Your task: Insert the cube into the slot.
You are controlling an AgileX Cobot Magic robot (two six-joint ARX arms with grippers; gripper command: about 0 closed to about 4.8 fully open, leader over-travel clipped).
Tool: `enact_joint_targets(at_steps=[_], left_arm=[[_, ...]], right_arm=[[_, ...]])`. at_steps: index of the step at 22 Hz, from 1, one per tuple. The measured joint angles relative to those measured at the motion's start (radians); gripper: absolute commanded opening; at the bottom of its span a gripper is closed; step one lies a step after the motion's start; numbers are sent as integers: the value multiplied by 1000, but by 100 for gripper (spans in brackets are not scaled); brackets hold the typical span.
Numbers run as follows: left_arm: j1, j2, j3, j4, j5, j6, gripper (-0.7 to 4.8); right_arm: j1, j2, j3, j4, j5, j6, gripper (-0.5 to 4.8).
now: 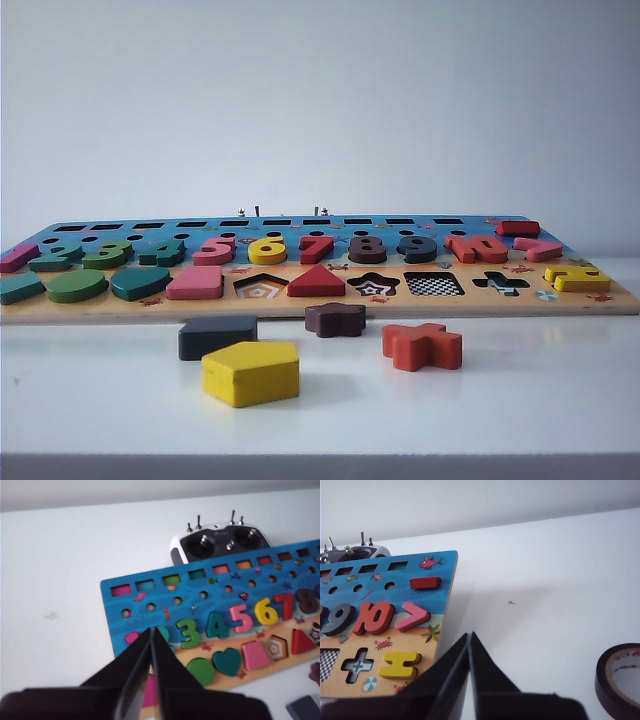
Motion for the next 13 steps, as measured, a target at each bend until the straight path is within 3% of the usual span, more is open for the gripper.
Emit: enact_joint_targets(at_steps=[5, 13], left_arm=[[-7, 74, 108, -157, 90, 0, 17], [-7, 210, 282, -441, 279, 0, 17]], right_arm=[[1, 0, 0, -1, 0, 18, -3], [88, 26, 47, -69, 1, 118, -3]])
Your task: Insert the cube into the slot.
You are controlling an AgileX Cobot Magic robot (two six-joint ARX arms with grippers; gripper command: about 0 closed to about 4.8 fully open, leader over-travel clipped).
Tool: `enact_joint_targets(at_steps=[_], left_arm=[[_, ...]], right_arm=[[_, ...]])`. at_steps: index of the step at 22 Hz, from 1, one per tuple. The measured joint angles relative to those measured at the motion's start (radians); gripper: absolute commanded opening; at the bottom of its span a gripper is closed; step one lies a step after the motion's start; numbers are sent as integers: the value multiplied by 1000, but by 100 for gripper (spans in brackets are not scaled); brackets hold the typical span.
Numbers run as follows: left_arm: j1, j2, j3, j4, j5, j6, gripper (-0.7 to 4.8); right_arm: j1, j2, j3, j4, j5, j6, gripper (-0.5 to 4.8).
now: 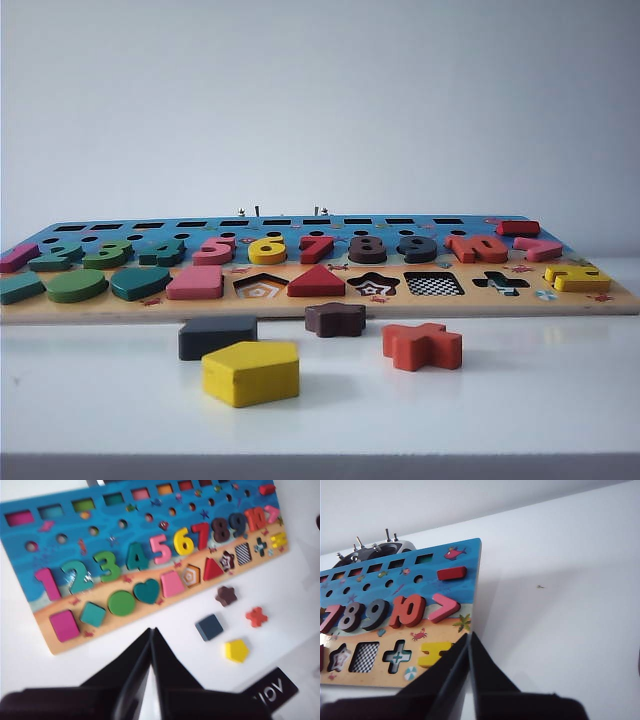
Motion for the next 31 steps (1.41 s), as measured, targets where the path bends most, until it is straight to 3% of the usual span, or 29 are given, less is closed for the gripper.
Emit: enact_joint_targets(at_steps=[5, 13, 16, 20, 22, 25, 31], left_arm=[[0, 43, 48, -130, 59, 0, 17], [0, 63, 49, -151, 142, -1, 17], [1, 74, 62, -145, 154, -1, 17], [1, 99, 61, -135, 159, -1, 17], [1, 99, 61, -135, 160, -1, 17], [1, 105, 61, -134, 161, -1, 17], [1, 105, 61, -135, 161, -1, 17]], right_arm=[[121, 185, 116, -29, 48, 2, -3], [306, 473, 280, -35, 60, -1, 1], [412, 633, 421, -80, 60, -7, 73], [523, 806, 606, -216, 36, -108, 254], [554, 872, 679, -281, 5, -173, 320], [583, 946, 761, -345, -48, -236, 479], [639, 1072, 882, -488, -115, -376, 479]])
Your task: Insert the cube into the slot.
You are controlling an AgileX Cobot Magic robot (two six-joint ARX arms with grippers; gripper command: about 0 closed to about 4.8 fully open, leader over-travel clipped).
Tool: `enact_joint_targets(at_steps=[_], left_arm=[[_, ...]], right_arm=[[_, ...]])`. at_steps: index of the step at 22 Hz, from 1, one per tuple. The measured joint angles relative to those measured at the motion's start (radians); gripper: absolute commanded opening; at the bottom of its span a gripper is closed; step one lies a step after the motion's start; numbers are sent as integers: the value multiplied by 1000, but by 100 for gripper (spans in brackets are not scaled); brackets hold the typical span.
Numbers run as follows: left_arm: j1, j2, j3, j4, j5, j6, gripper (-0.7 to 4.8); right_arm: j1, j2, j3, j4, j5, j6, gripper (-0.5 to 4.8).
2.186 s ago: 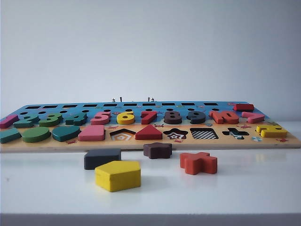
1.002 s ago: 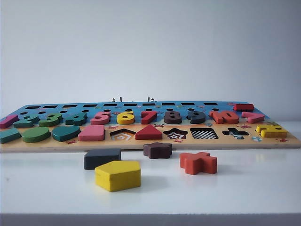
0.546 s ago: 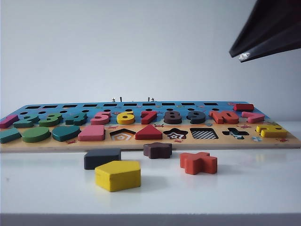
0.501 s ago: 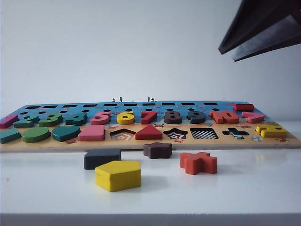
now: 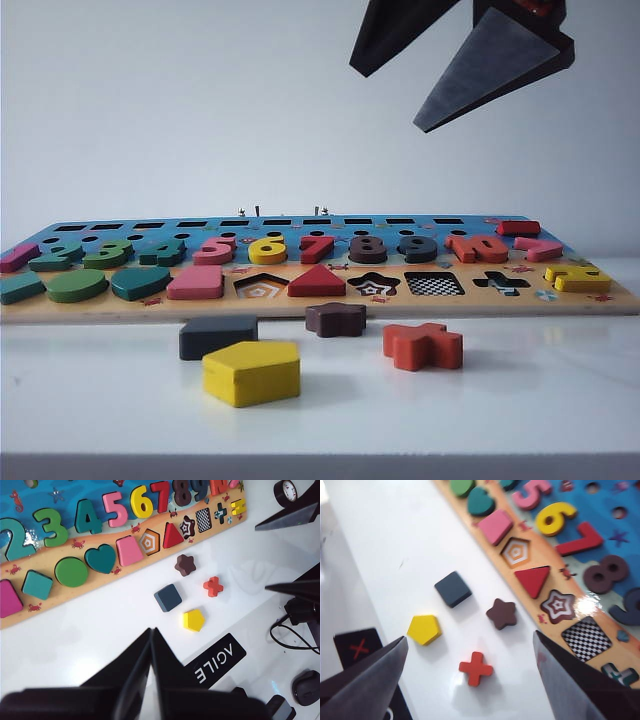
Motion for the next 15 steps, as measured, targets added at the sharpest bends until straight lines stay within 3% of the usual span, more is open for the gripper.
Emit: enact_joint_targets(at_steps=[4, 8, 12, 15], left_arm=[[0, 0, 0, 0, 0, 0, 17], [0, 0, 0, 0, 0, 0, 17], [0, 0, 0, 0, 0, 0, 17], [0, 0, 0, 0, 0, 0, 17]], right_arm=[[22, 64, 52, -58, -1, -81, 479], [55, 158, 106, -68, -2, -254, 479], [57, 256, 116, -18, 0, -430, 479], [57, 288, 119, 29, 0, -459, 479]])
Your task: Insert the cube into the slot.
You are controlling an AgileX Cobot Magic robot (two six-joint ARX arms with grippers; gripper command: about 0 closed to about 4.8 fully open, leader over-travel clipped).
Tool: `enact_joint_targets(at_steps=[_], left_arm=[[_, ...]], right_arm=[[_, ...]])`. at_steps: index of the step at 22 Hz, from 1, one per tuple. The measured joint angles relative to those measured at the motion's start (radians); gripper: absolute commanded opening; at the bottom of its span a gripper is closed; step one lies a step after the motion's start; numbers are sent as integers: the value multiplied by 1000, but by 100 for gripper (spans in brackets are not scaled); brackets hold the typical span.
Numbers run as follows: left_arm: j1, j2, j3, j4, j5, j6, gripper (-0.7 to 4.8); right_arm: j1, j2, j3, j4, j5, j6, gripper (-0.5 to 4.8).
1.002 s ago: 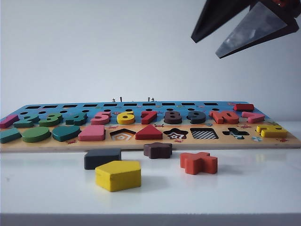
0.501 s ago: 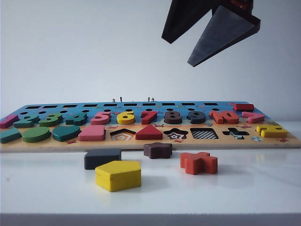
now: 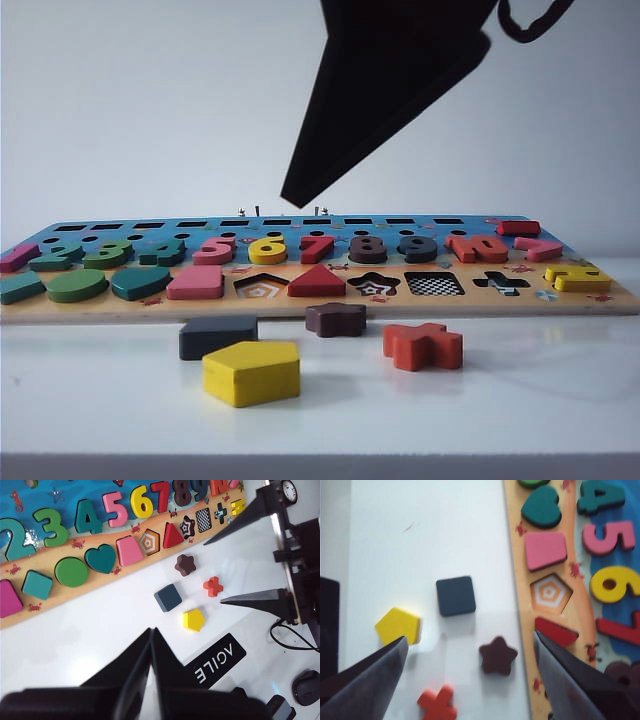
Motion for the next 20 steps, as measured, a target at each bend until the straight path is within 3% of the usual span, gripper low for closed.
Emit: enact_joint_targets(at_steps=[11, 20], left_arm=[[0, 0, 0, 0, 0, 0, 17], [0, 0, -1, 0, 0, 0, 17]], right_arm=[[28, 90, 1, 88, -27, 3, 457], [54, 135, 1, 129, -63, 54, 408]])
